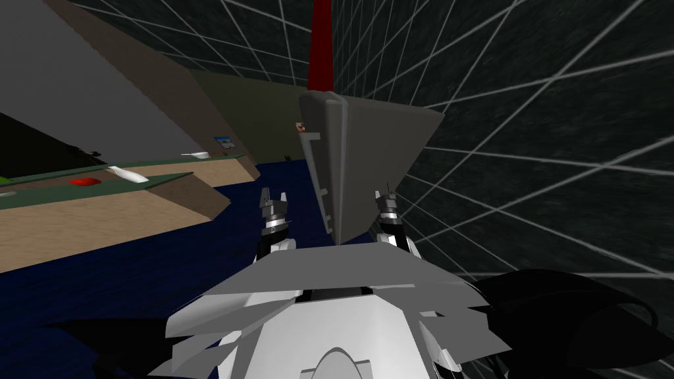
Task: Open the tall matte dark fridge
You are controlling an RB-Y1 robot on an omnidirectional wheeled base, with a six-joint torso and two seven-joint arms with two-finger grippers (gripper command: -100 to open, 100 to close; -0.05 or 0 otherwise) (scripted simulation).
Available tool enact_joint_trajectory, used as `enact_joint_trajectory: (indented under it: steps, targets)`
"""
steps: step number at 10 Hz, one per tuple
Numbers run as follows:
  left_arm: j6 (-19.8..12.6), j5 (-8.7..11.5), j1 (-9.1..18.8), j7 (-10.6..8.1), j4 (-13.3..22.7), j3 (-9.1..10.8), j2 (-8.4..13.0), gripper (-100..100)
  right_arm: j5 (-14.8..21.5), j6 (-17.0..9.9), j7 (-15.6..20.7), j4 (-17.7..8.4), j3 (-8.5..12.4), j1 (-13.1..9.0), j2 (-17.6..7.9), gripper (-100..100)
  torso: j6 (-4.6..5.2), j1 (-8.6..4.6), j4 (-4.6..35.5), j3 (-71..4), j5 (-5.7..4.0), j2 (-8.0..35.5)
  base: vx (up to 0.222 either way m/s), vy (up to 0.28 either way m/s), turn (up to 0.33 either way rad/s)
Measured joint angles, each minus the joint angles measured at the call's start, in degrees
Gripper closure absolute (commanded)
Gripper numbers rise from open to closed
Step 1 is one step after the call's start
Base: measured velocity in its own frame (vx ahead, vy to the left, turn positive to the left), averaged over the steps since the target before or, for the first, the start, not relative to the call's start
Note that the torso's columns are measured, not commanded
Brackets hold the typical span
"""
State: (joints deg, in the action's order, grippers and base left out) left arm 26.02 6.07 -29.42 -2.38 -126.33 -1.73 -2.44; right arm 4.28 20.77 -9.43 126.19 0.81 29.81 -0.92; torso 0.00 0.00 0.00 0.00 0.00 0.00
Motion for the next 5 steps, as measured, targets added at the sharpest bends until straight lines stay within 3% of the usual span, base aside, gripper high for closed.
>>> enact_joint_trajectory:
  steps: [2,5]
  targets:
    - [0.0,0.0,0.0,0.0,0.0,0.0,0.0,0,0.0,0.0,0.0,0.0,0.0,0.0,0.0,0,0.0,0.0,6.0,-12.0,0.0,5.97,0.0,0.0,0.0]
    - [0.0,0.0,0.0,0.0,-0.01,0.0,0.0,0,0.0,0.0,0.0,0.01,0.0,0.0,0.0,0,0.0,0.0,18.46,-36.92,0.0,18.45,0.0,0.0,0.0]
